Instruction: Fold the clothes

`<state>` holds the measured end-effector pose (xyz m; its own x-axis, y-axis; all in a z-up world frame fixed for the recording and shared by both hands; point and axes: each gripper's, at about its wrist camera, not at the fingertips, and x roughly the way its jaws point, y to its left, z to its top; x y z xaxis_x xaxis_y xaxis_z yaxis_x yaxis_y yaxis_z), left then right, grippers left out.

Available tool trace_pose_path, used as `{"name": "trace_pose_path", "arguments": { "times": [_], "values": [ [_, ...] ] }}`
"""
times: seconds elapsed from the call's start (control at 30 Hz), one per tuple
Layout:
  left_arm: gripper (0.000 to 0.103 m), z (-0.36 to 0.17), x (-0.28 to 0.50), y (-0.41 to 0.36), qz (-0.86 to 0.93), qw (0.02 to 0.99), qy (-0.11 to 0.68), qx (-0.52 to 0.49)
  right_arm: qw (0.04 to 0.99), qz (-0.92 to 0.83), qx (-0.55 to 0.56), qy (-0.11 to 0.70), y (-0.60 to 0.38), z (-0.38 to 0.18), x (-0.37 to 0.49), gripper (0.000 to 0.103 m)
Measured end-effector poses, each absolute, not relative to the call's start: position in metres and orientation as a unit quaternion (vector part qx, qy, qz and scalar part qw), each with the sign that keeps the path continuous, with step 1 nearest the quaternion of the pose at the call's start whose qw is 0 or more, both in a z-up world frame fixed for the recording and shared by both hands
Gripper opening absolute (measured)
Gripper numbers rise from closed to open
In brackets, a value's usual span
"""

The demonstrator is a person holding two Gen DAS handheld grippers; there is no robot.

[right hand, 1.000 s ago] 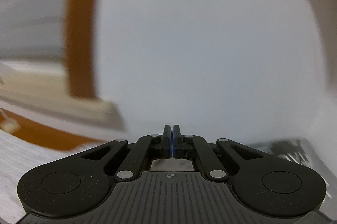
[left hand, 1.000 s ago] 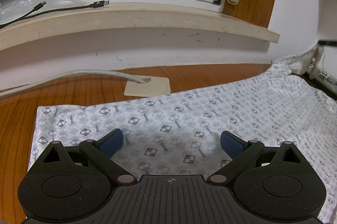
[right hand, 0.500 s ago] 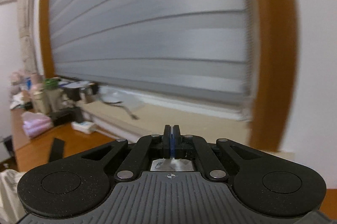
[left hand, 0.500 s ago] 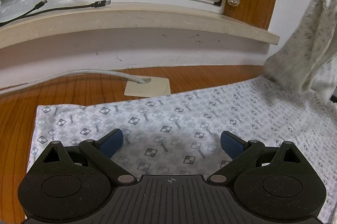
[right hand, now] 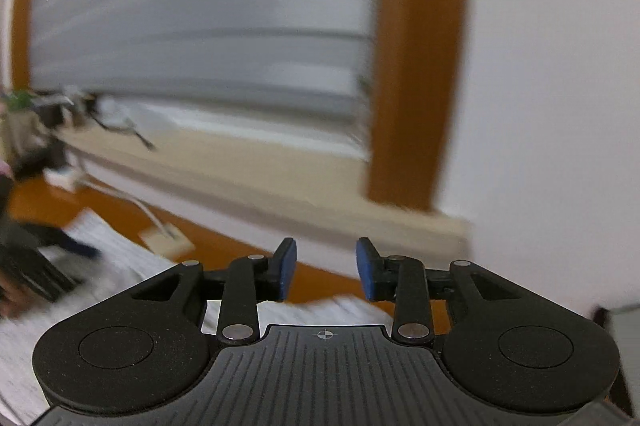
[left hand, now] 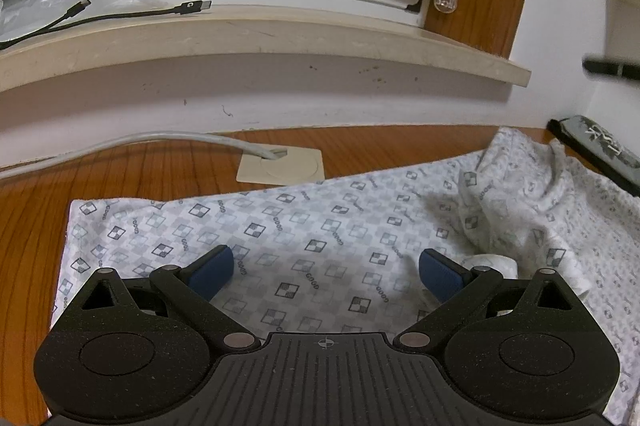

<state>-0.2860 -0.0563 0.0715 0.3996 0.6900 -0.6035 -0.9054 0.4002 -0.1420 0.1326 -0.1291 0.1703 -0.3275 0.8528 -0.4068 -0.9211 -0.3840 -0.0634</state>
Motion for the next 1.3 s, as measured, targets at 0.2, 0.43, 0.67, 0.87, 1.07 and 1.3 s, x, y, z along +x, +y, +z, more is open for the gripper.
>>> {"name": "trace_pose_path", "arguments": {
  "times": [0.2, 0.43, 0.67, 0.87, 1.07, 1.3],
  "values": [
    [0.103, 0.071, -0.286, -0.056, 0.498, 0.803, 0.231, -0.233, 0.571, 0.775, -0.23, 0.143, -0.128, 0.107, 0.175, 0.034],
    [0.099, 0.094, -0.292, -0.076, 0.501, 0.812, 0.182, -0.238, 0.567, 0.767, -0.26, 0.15, -0.129, 0.064, 0.186, 0.042],
    [0.073, 0.115, -0.295, -0.095, 0.501, 0.819, 0.141, -0.241, 0.572, 0.763, -0.258, 0.152, -0.126, 0.061, 0.185, 0.05],
    [0.086, 0.112, -0.28, -0.103, 0.481, 0.83, 0.162, -0.234, 0.573, 0.762, -0.246, 0.176, -0.122, 0.059, 0.192, 0.054],
    [0.074, 0.11, -0.264, -0.111, 0.46, 0.839, 0.182, -0.226, 0.576, 0.759, -0.248, 0.174, -0.122, 0.058, 0.191, 0.055],
    [0.007, 0.124, -0.268, -0.121, 0.449, 0.847, 0.185, -0.215, 0.577, 0.759, -0.247, 0.174, -0.122, 0.058, 0.192, 0.057]
  ]
}}
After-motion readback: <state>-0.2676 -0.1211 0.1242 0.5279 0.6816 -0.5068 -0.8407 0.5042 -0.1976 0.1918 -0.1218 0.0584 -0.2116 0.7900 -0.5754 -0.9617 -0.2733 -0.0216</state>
